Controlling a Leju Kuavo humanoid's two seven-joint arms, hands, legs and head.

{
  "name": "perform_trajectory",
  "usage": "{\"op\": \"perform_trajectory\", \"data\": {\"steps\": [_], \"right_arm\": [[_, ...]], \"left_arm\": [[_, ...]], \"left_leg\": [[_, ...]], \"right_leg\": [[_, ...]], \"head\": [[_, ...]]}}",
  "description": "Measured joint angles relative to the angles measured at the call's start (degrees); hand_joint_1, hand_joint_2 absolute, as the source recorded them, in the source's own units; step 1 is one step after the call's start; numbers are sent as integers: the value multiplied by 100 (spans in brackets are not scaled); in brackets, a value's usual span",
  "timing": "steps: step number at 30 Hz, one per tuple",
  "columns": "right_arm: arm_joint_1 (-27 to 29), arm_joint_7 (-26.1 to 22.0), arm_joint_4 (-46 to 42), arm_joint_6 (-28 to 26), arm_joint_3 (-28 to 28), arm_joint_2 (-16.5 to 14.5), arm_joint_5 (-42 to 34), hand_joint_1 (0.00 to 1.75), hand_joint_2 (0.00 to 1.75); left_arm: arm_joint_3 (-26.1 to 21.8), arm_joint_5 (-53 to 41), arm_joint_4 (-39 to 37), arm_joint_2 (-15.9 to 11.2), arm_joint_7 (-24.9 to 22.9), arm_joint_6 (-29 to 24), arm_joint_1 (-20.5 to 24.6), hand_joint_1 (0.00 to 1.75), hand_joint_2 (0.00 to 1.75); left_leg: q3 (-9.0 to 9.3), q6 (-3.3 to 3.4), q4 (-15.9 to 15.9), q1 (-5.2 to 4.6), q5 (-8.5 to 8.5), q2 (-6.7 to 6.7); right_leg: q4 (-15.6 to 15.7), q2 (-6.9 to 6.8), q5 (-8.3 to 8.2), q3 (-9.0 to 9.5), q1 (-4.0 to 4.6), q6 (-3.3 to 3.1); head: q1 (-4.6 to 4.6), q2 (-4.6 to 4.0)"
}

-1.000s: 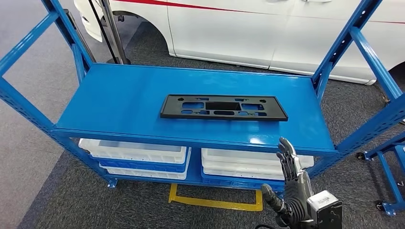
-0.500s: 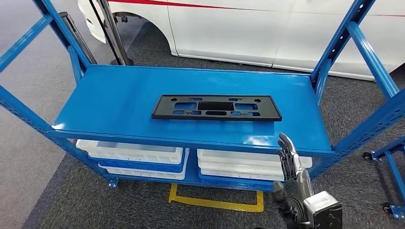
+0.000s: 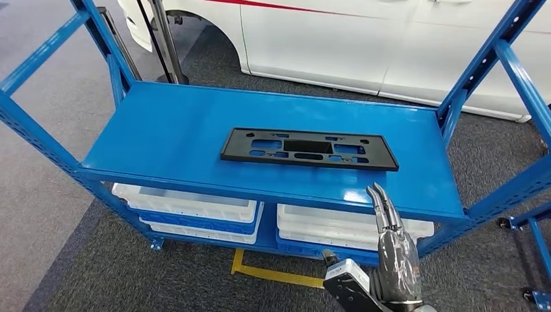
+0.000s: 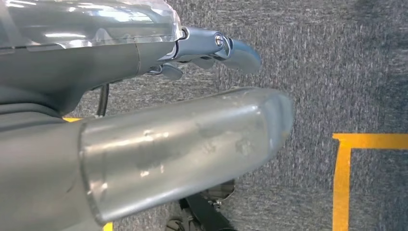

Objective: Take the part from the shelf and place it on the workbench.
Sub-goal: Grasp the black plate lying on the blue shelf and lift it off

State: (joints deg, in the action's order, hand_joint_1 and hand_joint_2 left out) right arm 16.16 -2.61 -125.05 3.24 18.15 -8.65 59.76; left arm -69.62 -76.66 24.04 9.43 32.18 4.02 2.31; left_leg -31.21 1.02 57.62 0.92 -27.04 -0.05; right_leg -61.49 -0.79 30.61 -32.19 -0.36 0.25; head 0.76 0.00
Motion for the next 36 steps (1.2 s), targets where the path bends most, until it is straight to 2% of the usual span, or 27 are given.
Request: {"op": "perform_trajectory", "data": {"steps": [3, 4, 5, 6, 7, 9, 10, 13, 15, 16, 18, 19, 20, 21, 23, 24, 25, 26, 28, 30, 32, 33, 34, 35, 36], "right_arm": [[-4, 46, 10, -74, 36, 67, 408, 0, 175], [-6, 56, 20, -90, 54, 97, 589, 0, 175], [-12, 46, 33, -101, 81, 130, 753, 0, 175], [-25, 20, 53, -134, 124, 179, 924, 0, 175], [-42, 7, 85, -230, 186, 248, 1117, 0, 175], [-101, 83, 238, -626, 384, 465, 1620, 0, 175], [-125, 155, 343, -837, 497, 584, 1853, 0, 175], [-172, 280, 613, -1089, 787, 840, 2202, 0, 175], [-246, 331, 782, -1099, 926, 968, 2338, 0, 175], [-300, 355, 918, -1118, 998, 1038, 2397, 0, 175], [-404, 369, 1273, -1213, 1151, 1168, 2396, 0, 175], [-456, 354, 1461, -1275, 1228, 1217, 2337, 0, 175], [-517, 318, 1640, -1302, 1298, 1251, 2255, 0, 175], [-605, 257, 1804, -1257, 1355, 1265, 2171, 0, 175], [-852, 95, 2056, -974, 1415, 1211, 2043, 0, 175], [-997, 15, 2148, -818, 1420, 1148, 1998, 0, 175], [-1130, -54, 2228, -719, 1419, 1075, 1960, 0, 175], [-1238, -112, 2299, -679, 1418, 1003, 1923, 0, 175], [-1369, -209, 2412, -711, 1417, 891, 1829, 0, 175], [-1432, -292, 2488, -853, 1416, 815, 1681, 0, 175], [-1483, -356, 2557, -1037, 1415, 764, 1506, 0, 175], [-1503, -378, 2595, -1109, 1414, 746, 1431, 0, 175], [-1517, -392, 2635, -1162, 1413, 732, 1368, 0, 175], [-1528, -403, 2673, -1198, 1412, 720, 1319, 0, 175], [-1542, -412, 2705, -1225, 1411, 706, 1285, 0, 175]], "left_arm": [[-4, -30, 0, 5, 10, -10, 10, 0, 0], [-8, -48, 0, 5, 14, -16, 8, 0, 0], [-13, -67, 0, 5, 20, -23, 7, 0, 0], [-19, -91, 0, 6, 27, -30, 9, 0, 0], [-24, -114, -1, 7, 36, -34, 14, 0, 0], [-33, -172, -11, 5, 52, -39, 27, 0, 0], [-37, -191, -17, 1, 59, -42, 33, 0, 0], [-48, -232, -38, -16, 66, -58, 42, 0, 0], [-50, -304, -55, -25, 4, -95, 48, 0, 0], [-50, -347, -65, -27, -59, -117, 53, 0, 0], [-50, -403, -87, -23, -163, -125, 60, 0, 0], [-50, -410, -93, -23, -172, -104, 60, 0, 0], [-50, -410, -97, -22, -163, -72, 61, 0, 0], [-50, -411, -98, -22, -156, -33, 66, 0, 0], [-50, -419, -95, -20, -155, 33, 99, 0, 0], [-50, -423, -93, -17, -160, 61, 128, 0, 0], [-50, -426, -91, -12, -164, 80, 159, 0, 0], [-50, -427, -90, -4, -169, 92, 183, 0, 0], [-50, -428, -90, 18, -179, 101, 198, 0, 0], [-50, -429, -90, 49, -190, 101, 195, 0, 0], [-50, -430, -90, 75, -210, 100, 204, 0, 0], [-50, -430, -90, 85, -224, 100, 208, 0, 0], [-50, -430, -90, 96, -239, 101, 208, 0, 0], [-50, -430, -89, 111, -252, 104, 207, 0, 0], [-50, -431, -89, 127, -262, 109, 206, 0, 0]], "left_leg": [[-6, 51, -15, 5, 16, -9], [-6, 53, -11, 2, 14, -16], [-4, 52, -5, 1, 10, -25], [1, 48, 2, 1, 4, -38], [9, 37, 12, 1, -5, -55], [12, -3, 40, -11, -31, -82], [5, -33, 51, -17, -38, -92], [-9, -128, 51, -16, -46, -99], [-75, -185, 219, -4, -175, -78], [-187, -211, 466, 3, -326, -63], [-538, -251, 1206, 9, -676, -44], [-689, -265, 1513, 11, -772, -41], [-754, -272, 1637, 12, -755, -39], [-713, -273, 1540, 13, -628, -36], [-392, -249, 835, 15, -223, -23], [-228, -228, 469, 5, -87, -16], [-120, -200, 220, -5, -13, -14], [-77, -173, 103, -18, -5, -17], [-73, -112, 69, -21, 12, -33], [-68, -31, 25, 3, 52, -31], [-69, 30, 0, 13, 73, -24], [-75, 44, 2, 10, 73, -22], [-77, 48, 5, 6, 72, -23], [-77, 50, 9, 3, 69, -27], [-75, 49, 17, 1, 64, -32]], "right_leg": [[-1007, 51, 500, -489, -17, 44], [-1257, 54, 551, -621, -24, 52], [-1305, 55, 483, -659, -30, 55], [-1138, 55, 314, -594, -36, 51], [-775, 58, 78, -432, -40, 38], [-60, 83, -218, -104, -27, -2], [143, 95, -267, -18, -14, -18], [233, 96, -271, -4, -2, -72], [280, 76, -300, 13, -30, -140], [299, 62, -312, 17, -43, -170], [295, 41, -312, 6, -36, -197], [289, 31, -311, 0, -33, -200], [282, 24, -308, -1, -31, -200], [277, 20, -306, 1, -31, -199], [261, 21, -297, 8, -33, -185], [244, 23, -289, 2, -22, -167], [233, 22, -288, -7, -12, -139], [229, 19, -289, -18, -3, -109], [236, 13, -299, -28, 5, -47], [102, 26, -188, -82, -2, 2], [-450, 47, 141, -331, -14, 35], [-839, 52, 322, -517, -17, 47], [-1170, 55, 433, -680, -23, 57], [-1337, 55, 436, -771, -28, 62], [-1289, 55, 325, -763, -32, 60]], "head": [[-2, 0], [-2, 0], [-2, 0], [-2, 0], [-2, 0], [-1, 0], [1, 0], [5, 0], [6, 0], [8, 0], [9, 0], [8, 0], [8, 0], [9, 0], [9, 0], [9, 0], [7, 0], [6, 0], [3, 0], [2, 0], [0, 0], [-1, 0], [-1, 0], [-1, 0], [-2, 0]]}}
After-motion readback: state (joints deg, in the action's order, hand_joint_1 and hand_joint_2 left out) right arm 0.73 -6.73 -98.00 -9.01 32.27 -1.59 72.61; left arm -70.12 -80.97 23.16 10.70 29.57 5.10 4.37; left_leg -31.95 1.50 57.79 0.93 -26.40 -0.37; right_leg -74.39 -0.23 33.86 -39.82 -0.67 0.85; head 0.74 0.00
